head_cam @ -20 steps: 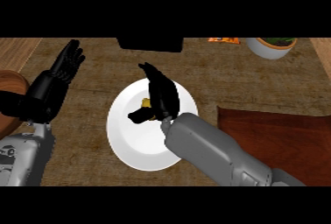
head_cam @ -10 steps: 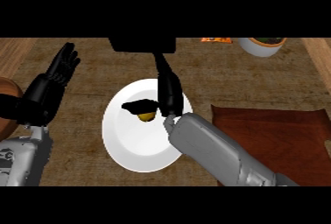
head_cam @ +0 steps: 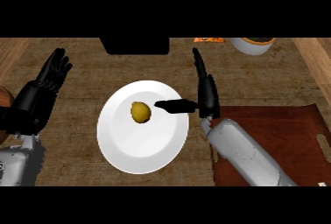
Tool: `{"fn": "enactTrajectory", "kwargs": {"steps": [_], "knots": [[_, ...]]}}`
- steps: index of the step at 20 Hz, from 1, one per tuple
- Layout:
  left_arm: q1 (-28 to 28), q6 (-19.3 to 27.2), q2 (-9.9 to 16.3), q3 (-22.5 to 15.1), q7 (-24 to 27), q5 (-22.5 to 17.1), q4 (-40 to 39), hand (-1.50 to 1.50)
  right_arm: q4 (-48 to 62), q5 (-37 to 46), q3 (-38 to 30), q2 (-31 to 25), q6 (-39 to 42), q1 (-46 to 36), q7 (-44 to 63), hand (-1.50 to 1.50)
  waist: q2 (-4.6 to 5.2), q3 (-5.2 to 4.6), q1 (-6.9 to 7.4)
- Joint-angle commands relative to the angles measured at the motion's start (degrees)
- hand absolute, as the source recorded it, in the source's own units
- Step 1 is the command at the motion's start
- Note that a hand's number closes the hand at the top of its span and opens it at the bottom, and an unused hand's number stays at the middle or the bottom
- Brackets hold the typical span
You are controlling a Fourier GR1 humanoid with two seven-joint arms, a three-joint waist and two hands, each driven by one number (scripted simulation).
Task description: Pick the lemon from the tray and place it in the plate
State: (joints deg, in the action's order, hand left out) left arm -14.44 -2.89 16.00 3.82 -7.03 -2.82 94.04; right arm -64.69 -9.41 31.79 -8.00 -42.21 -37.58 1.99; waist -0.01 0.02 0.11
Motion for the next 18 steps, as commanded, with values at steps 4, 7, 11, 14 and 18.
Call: {"fn": "enactTrajectory", "kwargs": {"steps": [4, 7, 11, 14, 18], "knots": [[1.01, -1.74, 0.73, 2.51, 1.64, -0.87, -1.00, 0.00, -10.25, -0.88, -4.76, -9.03, 8.73, 13.47, -7.55, -1.50, -0.06, -0.02, -0.38], [-2.16, -2.04, 0.73, 2.33, 1.83, 0.24, -4.22, 0.00, -12.97, -2.73, -8.40, -12.67, 14.12, 16.57, -7.40, -1.50, -0.02, -0.02, -0.49], [-2.34, -1.21, -0.12, 1.58, -3.03, 0.74, -0.19, 0.00, -12.35, -2.36, -12.58, -15.57, 19.77, 17.94, -8.63, -1.50, 0.00, -0.01, -0.25], [4.67, -5.70, 1.93, 5.32, 2.58, -2.59, 0.34, 0.00, -16.59, -1.36, -13.14, -16.14, 20.23, 24.56, -12.14, -1.50, -0.04, -0.03, -0.22], [2.10, -2.13, -2.43, 1.15, 0.79, 1.30, 1.19, 0.00, -16.32, 1.80, -17.68, -17.66, 21.57, 23.37, -10.72, -1.50, -0.02, -0.03, -0.18]]}}
